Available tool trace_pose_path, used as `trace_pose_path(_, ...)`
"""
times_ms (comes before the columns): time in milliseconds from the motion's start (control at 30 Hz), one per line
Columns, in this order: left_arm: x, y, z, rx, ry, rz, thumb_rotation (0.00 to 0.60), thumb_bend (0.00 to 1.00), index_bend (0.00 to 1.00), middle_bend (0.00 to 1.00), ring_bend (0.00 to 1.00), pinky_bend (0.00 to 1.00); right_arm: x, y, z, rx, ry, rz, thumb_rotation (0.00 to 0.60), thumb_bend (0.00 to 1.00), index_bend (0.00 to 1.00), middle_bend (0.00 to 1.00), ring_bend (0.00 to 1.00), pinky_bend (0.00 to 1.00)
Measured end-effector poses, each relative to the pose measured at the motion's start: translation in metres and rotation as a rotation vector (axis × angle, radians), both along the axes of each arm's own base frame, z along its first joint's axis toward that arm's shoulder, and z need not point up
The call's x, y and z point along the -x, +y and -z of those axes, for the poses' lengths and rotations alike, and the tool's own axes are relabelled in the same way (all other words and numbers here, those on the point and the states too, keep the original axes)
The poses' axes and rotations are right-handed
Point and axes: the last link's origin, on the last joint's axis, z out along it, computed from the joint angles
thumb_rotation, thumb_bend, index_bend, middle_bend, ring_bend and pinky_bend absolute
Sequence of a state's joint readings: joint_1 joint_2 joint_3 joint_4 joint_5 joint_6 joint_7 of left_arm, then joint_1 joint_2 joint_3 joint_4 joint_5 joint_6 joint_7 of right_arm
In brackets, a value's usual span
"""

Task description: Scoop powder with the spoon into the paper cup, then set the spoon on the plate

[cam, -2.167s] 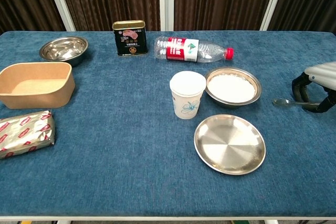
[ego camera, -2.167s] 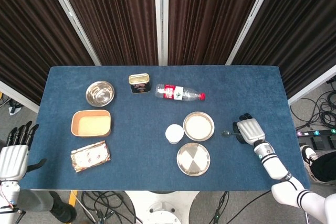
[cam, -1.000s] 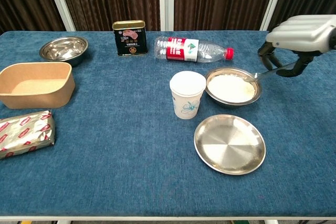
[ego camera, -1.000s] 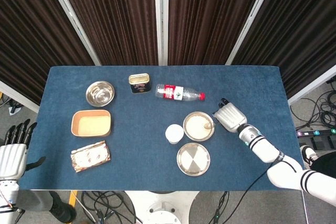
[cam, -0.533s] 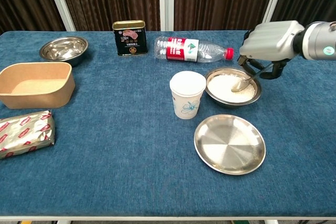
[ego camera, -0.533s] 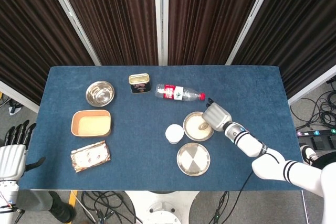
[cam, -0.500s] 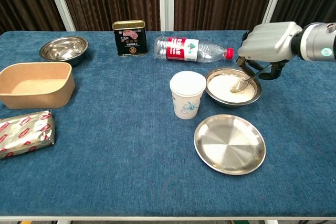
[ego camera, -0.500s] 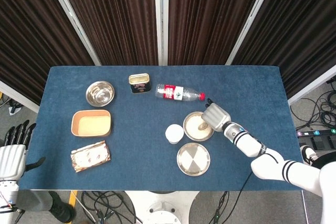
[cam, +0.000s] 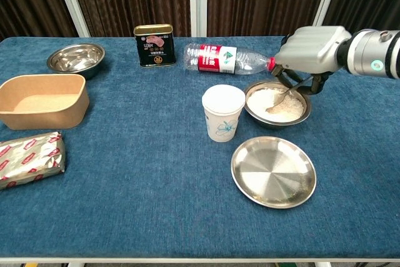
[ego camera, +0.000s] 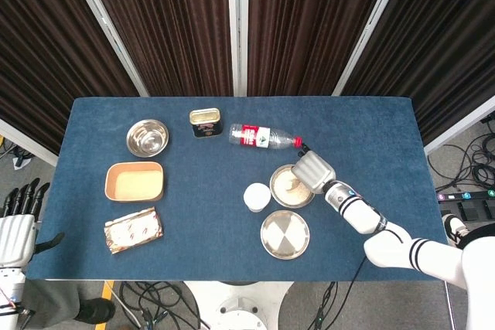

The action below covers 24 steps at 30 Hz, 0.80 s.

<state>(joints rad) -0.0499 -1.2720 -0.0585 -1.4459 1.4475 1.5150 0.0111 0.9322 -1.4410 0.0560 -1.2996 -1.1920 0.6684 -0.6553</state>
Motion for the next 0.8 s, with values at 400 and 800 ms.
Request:
trace_pose_path(400,-0.005,0.0,-0.001,-0.007,0.013,0.012,0.6,0.0,0.11,0.08,0.01,0.02,0.016,0.001,-0.015,0.041,-0.136,0.081,0.6,0.33,0.62,0.57,0.26,0.14)
trace_pose_path(800,-0.01,0.002,-0.004,-0.011,0.024,0.017,0.6,0.0,0.11,0.08,0.01,0.02,0.008,0.011,-0.033,0.051,-0.321,0.066,0.6,0.33,0.62,0.57,0.27,0.15)
